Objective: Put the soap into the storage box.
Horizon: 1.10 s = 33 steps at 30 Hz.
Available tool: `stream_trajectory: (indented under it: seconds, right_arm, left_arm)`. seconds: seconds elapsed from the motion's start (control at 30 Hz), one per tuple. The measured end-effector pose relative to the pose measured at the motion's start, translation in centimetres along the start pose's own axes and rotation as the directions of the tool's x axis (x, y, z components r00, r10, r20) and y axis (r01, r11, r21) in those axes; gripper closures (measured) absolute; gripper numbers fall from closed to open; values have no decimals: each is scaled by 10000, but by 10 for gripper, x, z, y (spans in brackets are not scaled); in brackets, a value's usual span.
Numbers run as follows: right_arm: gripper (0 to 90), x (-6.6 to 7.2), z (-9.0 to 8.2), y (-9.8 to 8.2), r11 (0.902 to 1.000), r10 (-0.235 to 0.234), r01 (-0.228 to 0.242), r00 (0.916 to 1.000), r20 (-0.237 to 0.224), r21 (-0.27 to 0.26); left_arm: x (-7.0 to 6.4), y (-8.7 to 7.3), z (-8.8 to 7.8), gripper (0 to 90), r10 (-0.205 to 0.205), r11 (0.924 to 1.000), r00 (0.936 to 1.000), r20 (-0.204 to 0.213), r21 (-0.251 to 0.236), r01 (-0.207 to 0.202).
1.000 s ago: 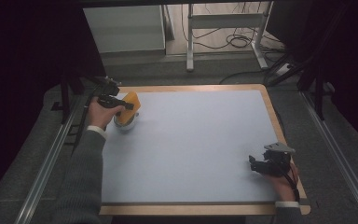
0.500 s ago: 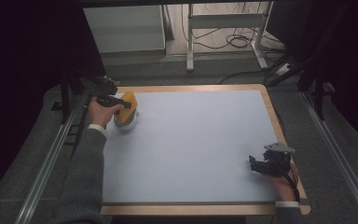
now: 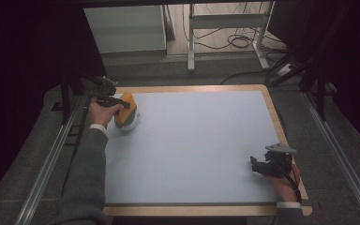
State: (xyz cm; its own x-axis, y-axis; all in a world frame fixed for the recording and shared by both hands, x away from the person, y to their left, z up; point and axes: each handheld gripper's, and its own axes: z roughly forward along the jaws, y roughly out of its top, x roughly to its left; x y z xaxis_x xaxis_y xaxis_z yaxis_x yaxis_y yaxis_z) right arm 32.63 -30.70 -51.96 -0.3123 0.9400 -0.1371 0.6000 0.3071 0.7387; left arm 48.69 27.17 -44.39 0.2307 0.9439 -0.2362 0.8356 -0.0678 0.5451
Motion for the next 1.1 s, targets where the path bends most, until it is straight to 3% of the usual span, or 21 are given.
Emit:
stream_trajectory:
  seconds: [0.33,0.67,0.9,1.0,1.1]
  right_arm:
    - [98,-1,0,0,10000,6,-6,10000,24,1]
    - [98,-1,1,-1,10000,-18,18,10000,47,34]
    - [98,0,2,-1,10000,-22,22,10000,40,87]
    - [98,0,1,-1,10000,-34,34,10000,29,71]
    - [98,0,1,-1,10000,-42,42,10000,22,62]
  left_arm:
    - [1,0,11,608,-197,9998,9996,-178,-96,195]
    - [10,-11,18,608,-606,9979,9973,-405,-246,597]
    - [13,-15,21,605,-804,9959,9963,-306,-436,790]
    - [12,-14,16,528,-698,9952,9969,-368,-716,671]
    - [12,-14,10,414,-699,9944,9952,-680,-841,641]
